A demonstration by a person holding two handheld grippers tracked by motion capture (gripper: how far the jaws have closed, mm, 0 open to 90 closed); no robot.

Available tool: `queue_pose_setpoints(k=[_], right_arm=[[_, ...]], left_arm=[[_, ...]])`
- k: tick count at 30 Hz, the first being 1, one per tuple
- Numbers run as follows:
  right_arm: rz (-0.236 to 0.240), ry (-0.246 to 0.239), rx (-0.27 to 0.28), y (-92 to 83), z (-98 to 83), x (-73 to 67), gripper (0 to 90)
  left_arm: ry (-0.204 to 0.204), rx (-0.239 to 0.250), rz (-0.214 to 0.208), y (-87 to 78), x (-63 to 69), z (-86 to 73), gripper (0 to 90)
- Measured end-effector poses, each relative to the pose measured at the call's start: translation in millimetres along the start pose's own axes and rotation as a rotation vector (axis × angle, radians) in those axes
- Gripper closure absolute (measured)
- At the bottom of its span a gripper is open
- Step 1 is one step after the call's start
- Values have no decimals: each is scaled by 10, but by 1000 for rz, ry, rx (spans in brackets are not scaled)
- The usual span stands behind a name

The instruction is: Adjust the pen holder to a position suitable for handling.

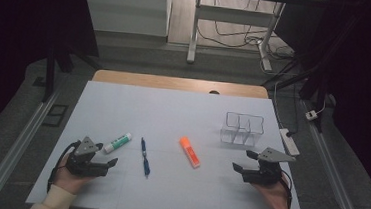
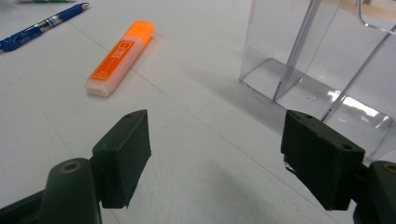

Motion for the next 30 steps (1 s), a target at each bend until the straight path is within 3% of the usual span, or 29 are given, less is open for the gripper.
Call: queue_pose_setpoints(k=[13, 16, 30], right_arm=[[-45, 33, -16, -23, 168, 251, 257], [-46, 38, -22, -33, 166, 273, 262], [-106, 86, -28, -105, 136, 501, 361]], left_arm=[[1, 13, 17, -13, -18, 6, 221], [-9, 27, 13, -31, -29, 22, 224], [-8, 12, 14, -9, -32, -7, 226]])
Point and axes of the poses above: each handheld gripper's, and its own axes: y roughly forward along the jaws, z roughly out of its top, x roughly to its right, the point moved 10 cm from there along y, roughly forward along the jaws, and after that the axes turned 13 degrees about -y, right-handed, at the moved point
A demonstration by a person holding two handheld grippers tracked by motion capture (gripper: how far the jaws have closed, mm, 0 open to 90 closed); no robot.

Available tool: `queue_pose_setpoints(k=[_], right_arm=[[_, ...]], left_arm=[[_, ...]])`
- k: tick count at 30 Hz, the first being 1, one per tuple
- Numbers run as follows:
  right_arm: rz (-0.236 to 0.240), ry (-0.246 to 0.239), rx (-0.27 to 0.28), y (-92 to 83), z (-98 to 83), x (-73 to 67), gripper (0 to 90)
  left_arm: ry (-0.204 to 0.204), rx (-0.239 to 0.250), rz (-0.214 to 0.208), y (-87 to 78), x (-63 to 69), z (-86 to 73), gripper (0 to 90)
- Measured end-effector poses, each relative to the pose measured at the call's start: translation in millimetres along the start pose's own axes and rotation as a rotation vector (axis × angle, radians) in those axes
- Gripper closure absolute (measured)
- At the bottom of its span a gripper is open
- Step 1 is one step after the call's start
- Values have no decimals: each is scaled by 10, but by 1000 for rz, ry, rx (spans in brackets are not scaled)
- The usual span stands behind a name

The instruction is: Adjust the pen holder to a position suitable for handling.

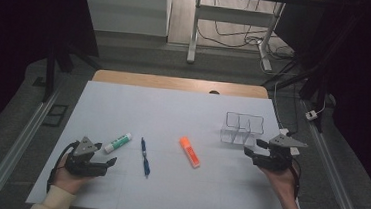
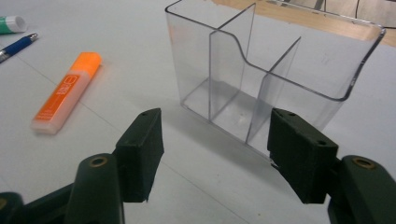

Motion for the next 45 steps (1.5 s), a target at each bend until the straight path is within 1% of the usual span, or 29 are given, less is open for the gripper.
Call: queue_pose_setpoints(k=[7, 9, 11, 12, 13, 14, 17, 21, 24, 26, 30, 31, 32, 34, 35, 36, 40, 45], right_arm=[[-18, 8, -14, 8, -23, 55, 414], [-33, 7, -19, 1, -35, 77, 462], [-51, 8, -27, -13, -50, 106, 494], [-51, 8, -27, -13, -50, 106, 494], [-59, 11, -36, -20, -66, 127, 521], [-83, 21, -48, -33, -99, 182, 574], [-114, 34, -58, -46, -136, 260, 657], [-137, 58, -65, -50, -173, 365, 800], [-151, 72, -78, -38, -208, 441, 882], [-166, 80, -89, -28, -233, 504, 892], [-190, 102, -93, 3, -246, 646, 893], [-190, 102, -93, 3, -246, 646, 893], [-202, 114, -91, 37, -247, 728, 894], [-212, 121, -96, 64, -262, 784, 893], [-212, 121, -96, 64, -262, 784, 893], [-212, 133, -107, 92, -290, 823, 893], [-213, 147, -107, 128, -305, 853, 893], [-205, 145, -117, 170, -336, 856, 893]], left_arm=[[0, -10, 0, 14, 0, -15, 225], [2, -18, 0, 25, -4, -29, 222], [1, -20, -2, 26, -4, -34, 222], [1, -20, -2, 26, -4, -34, 222], [2, -22, -3, 26, -3, -37, 222], [2, -24, -2, 28, -2, -39, 222], [5, -27, -2, 34, 1, -42, 222], [4, -29, -1, 39, 2, -43, 222], [6, -31, -1, 43, 5, -46, 222], [6, -33, 0, 43, 4, -48, 222], [6, -35, 2, 45, 3, -50, 222], [6, -35, 2, 45, 3, -50, 223], [6, -36, 2, 46, 2, -51, 222], [6, -36, 3, 46, 1, -52, 223], [5, -36, 3, 45, 0, -52, 223], [5, -36, 3, 45, 0, -53, 223], [3, -44, 5, 59, -8, -66, 223], [4, -42, 5, 52, -4, -65, 223]])
Point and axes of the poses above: each handheld gripper's, and its own axes: y roughly forward along the jaws, z roughly out of its top, x roughly to its right, the point moved 10 cm from there along y, roughly forward along the jaws, and after that the axes turned 13 degrees about -y, right-handed, at the moved point
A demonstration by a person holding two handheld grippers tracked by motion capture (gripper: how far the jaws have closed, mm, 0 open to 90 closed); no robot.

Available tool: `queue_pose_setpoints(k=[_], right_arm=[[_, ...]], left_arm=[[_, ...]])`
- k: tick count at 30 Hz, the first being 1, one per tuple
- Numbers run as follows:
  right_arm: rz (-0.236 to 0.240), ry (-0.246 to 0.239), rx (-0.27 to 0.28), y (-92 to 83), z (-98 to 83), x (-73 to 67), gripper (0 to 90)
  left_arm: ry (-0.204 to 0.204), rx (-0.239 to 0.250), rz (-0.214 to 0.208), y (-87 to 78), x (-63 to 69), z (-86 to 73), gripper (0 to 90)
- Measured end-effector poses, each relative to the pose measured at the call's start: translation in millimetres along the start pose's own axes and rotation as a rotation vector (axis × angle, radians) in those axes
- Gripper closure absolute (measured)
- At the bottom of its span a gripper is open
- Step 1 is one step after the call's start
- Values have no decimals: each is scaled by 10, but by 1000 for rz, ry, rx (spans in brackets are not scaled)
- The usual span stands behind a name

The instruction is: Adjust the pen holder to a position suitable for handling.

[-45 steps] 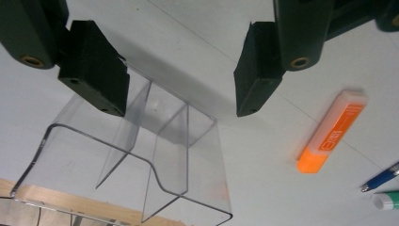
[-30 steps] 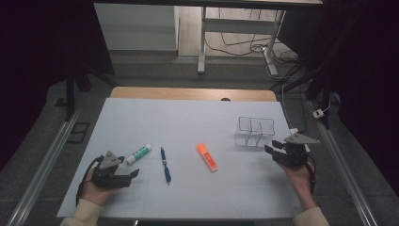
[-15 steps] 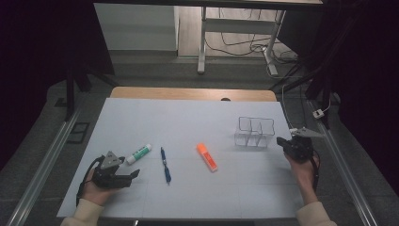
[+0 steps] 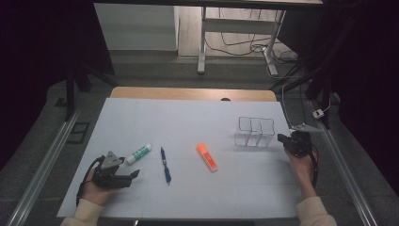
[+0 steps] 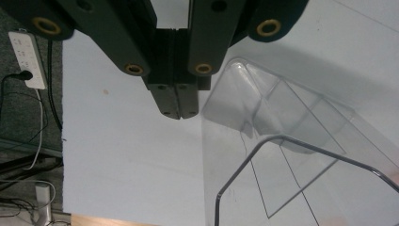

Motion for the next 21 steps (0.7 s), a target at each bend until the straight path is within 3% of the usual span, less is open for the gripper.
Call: queue_pose_setpoints(k=[21], right_arm=[[41, -37, -18, 133, 6, -165, 894]], left_arm=[[3, -6, 1, 8, -7, -14, 223]])
Point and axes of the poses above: each handheld gripper's, and its own axes: y roughly forward along the jaws, z roughly out of its top, x roughly to its right, the point moved 10 cm from there along y, roughly forward along the jaws, and after that the axes turned 13 degrees about -y, right-handed, at the moved point
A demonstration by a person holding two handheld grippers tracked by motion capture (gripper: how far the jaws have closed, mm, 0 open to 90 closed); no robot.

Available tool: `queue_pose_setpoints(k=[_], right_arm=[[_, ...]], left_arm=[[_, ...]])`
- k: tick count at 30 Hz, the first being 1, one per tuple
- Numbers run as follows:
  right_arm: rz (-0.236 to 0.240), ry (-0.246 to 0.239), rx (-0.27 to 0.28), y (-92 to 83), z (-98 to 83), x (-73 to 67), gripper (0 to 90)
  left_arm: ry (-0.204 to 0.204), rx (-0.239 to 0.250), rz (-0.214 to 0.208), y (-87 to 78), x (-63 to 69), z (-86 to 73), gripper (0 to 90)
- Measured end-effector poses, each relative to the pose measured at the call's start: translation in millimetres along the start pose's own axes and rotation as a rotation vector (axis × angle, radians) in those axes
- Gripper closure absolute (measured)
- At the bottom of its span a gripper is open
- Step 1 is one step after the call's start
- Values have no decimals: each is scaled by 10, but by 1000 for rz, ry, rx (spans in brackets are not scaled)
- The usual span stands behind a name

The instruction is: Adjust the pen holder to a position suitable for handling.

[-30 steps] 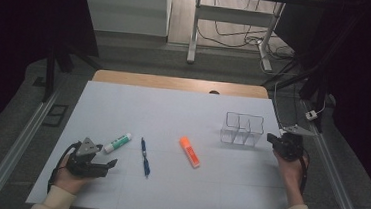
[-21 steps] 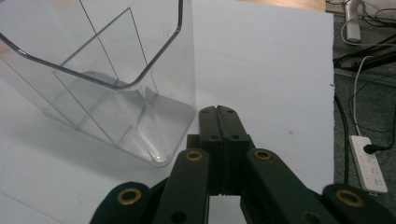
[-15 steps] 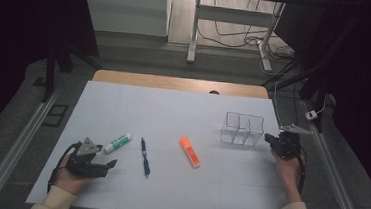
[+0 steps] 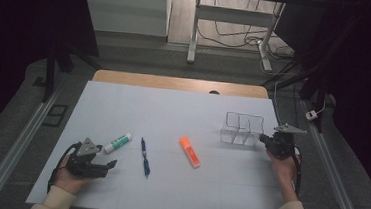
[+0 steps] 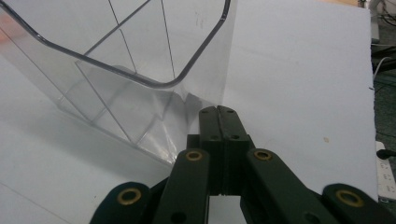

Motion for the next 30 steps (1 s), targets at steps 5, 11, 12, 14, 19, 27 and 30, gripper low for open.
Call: queue_pose_setpoints(k=[5, 11, 12, 14, 19, 27, 30], right_arm=[[-6, 17, -1, 4, -4, -6, 893], [-4, 7, 0, 36, 29, -83, 894], [-1, 7, 2, 44, 38, -101, 893], [-2, 5, 4, 51, 46, -112, 893], [-15, 13, 15, 80, 86, -138, 893], [5, 8, 26, 114, 152, -210, 893], [10, 3, 26, 130, 167, -237, 893]], left_arm=[[1, -2, -1, 4, -3, -3, 223], [2, -3, 1, 2, -6, -5, 223], [1, -3, 1, 2, -8, -5, 222], [0, -2, 2, 2, -10, -3, 222], [-3, -3, 5, 0, -13, -2, 222], [-12, 1, 9, -8, -19, 4, 222], [-10, -1, 9, -4, -20, 2, 223]])
Point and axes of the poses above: each handheld gripper's, and its own axes: y roughly forward along the jaws, z roughly out of its top, x roughly to its right, the point moved 10 cm from there along y, roughly forward along the jaws, and after that the axes turned 13 degrees about -y, right-handed, at the moved point
